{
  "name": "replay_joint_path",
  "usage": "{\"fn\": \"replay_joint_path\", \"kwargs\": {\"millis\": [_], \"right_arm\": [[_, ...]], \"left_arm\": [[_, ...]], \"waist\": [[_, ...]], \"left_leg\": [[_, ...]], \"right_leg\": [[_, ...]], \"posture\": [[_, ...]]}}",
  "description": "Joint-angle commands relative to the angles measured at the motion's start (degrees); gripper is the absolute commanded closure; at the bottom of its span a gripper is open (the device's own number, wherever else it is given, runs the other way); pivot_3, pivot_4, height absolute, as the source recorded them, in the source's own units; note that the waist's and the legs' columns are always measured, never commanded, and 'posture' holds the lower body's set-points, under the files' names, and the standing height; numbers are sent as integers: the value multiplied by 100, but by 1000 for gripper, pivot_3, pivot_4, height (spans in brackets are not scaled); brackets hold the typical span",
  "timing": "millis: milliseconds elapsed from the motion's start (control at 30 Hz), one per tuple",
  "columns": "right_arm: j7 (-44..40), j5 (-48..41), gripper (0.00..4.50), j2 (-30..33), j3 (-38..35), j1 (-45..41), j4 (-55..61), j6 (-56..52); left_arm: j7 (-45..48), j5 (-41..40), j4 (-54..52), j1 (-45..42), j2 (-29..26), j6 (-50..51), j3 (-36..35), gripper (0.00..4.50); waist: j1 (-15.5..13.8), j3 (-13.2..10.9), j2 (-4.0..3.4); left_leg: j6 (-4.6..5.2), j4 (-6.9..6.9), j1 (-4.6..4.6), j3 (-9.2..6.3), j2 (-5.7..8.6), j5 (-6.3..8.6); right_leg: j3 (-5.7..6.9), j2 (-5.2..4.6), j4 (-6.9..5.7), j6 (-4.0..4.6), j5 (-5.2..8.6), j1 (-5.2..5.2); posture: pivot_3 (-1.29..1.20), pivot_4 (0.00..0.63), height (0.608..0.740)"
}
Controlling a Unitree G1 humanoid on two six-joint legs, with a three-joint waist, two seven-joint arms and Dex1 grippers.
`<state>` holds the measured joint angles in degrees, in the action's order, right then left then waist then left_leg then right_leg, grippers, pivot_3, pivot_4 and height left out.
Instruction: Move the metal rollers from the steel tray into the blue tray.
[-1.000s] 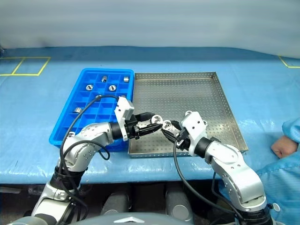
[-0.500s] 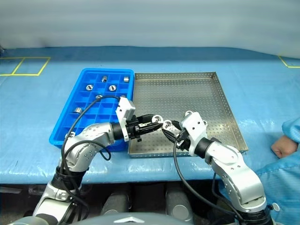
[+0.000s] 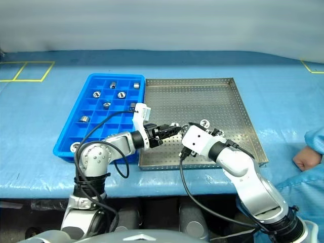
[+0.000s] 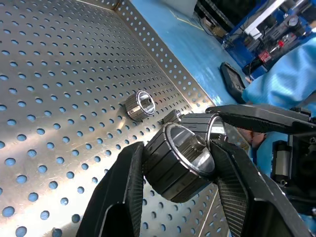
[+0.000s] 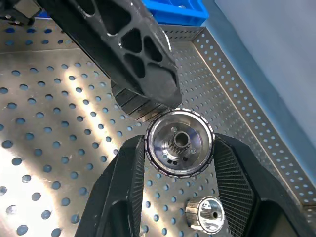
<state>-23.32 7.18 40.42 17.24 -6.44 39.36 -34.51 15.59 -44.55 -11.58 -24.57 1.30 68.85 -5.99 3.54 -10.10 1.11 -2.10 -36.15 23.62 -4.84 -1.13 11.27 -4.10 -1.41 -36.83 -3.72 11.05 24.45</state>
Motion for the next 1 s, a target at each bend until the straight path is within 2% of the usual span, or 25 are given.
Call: {"fn": "replay_joint_path", "kwargs": {"millis": [33, 167, 233, 400, 500, 567, 700, 1000], "right_arm": [[373, 677, 2803, 62, -221, -36, -411, -152], [523, 977, 2803, -111, -247, -101, -665, -105], [603, 879, 2803, -395, -410, -106, -744, -136], [406, -230, 2803, -1573, -1174, -49, -461, -318], [160, -732, 2803, -1864, -1390, -4, -261, -402], [83, -900, 2803, -1910, -1464, 6, -240, -457], [113, -974, 2803, -1866, -1505, -25, -287, -526], [241, -991, 2803, -1839, -1461, -50, -379, -529]], "left_arm": [[-340, -783, -269, -210, 76, 197, -917, 2692], [-738, -1312, -339, -281, 84, 331, -1315, 2692], [-880, -1347, -509, -269, -33, 272, -1387, 2692], [-942, -249, -1242, 25, -939, -509, -839, 2692], [-1305, 560, -1398, 173, -1550, -749, -496, 2692], [-1502, 1032, -1373, 275, -1894, -813, -340, 2692], [-1612, 1562, -1228, 440, -2234, -765, -91, 2692], [-1890, 2251, -1358, 849, -2270, -570, -218, 2692]], "waist": [[-6, -1, 2], [-3, -1, 2], [-16, -1, 3], [4, -1, 3], [-7, -1, 2], [-11, -1, 2], [-66, -1, 2], [-118, -1, 2]], "left_leg": [[0, 0, 0, 0, 0, 0], [0, -2, -4, 1, 0, 0], [0, 1, -2, -1, 0, 0], [-2, 9, -2, -2, 0, 0], [-2, 10, -7, -2, 0, -1], [-2, 9, -6, -3, 0, -1], [-2, 8, -4, -2, 0, -1], [-2, 11, -3, -2, -1, -1]], "right_leg": [[0, 0, -1, 0, 0, 0], [-1, 0, -3, 0, 0, -3], [0, 0, -2, 0, 0, -2], [-4, 1, -1, 0, -1, 0], [-5, 2, -2, 1, -1, -3], [-3, 2, -2, 0, -1, -4], [-3, 0, 1, 0, -1, -3], [0, 0, -1, 1, 0, 2]], "posture": [[-20, 150, 740], [-13, 150, 740], [-11, 150, 740], [-5, 150, 740], [2, 150, 740], [12, 150, 740], [23, 150, 740], [26, 150, 740]]}}
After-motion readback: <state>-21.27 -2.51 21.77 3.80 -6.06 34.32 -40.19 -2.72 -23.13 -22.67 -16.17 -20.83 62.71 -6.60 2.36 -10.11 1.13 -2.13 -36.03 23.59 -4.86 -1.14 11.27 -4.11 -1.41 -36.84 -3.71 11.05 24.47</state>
